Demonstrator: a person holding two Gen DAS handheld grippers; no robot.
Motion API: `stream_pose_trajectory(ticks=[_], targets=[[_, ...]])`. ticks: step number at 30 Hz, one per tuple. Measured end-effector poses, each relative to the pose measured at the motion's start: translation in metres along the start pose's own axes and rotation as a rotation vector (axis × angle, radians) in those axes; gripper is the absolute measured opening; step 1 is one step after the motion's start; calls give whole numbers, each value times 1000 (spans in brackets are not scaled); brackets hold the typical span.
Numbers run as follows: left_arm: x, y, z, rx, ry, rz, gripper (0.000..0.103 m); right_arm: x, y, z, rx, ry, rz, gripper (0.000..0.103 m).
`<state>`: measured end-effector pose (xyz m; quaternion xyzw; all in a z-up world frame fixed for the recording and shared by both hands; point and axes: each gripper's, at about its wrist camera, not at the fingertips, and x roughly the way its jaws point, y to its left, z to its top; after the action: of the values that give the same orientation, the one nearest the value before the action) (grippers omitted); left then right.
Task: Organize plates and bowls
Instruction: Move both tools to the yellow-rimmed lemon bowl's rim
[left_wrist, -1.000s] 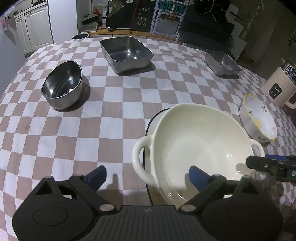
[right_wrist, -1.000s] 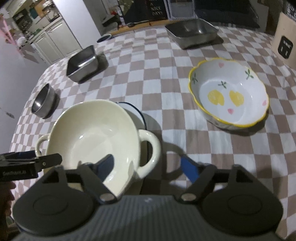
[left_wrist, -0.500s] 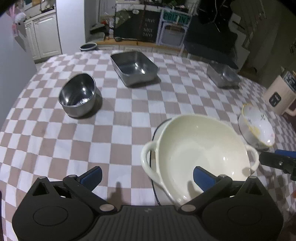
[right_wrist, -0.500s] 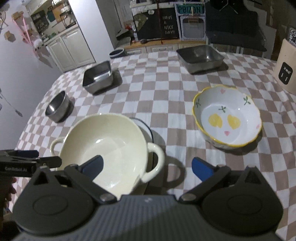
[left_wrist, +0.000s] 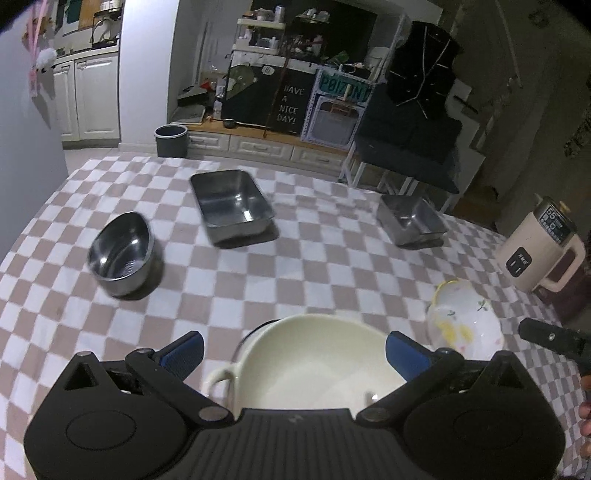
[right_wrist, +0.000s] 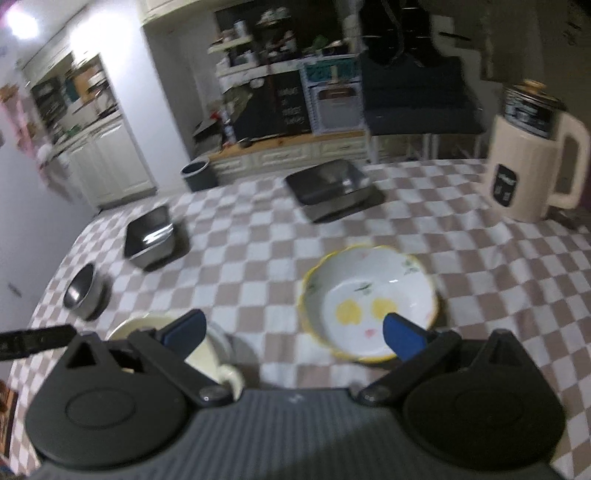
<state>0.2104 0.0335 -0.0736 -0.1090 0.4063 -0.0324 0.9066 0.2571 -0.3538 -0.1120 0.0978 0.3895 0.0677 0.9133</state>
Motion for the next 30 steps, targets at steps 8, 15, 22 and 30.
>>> stream_pose_trajectory(ticks=[8,15,22,30], targets=[[26,-54,10,63,-3,-12,103,-2,-56,17,183,-36,-42,102],[54,-101,14,118,-3,-37,103,17,-84,21,216,-58,-119,102],[94,-143,16,188,37,-50,103,46,-90,22,158,-4,-188,103],[134,-169,19,233,52,-18,103,79,-97,26,64,79,-274,103]])
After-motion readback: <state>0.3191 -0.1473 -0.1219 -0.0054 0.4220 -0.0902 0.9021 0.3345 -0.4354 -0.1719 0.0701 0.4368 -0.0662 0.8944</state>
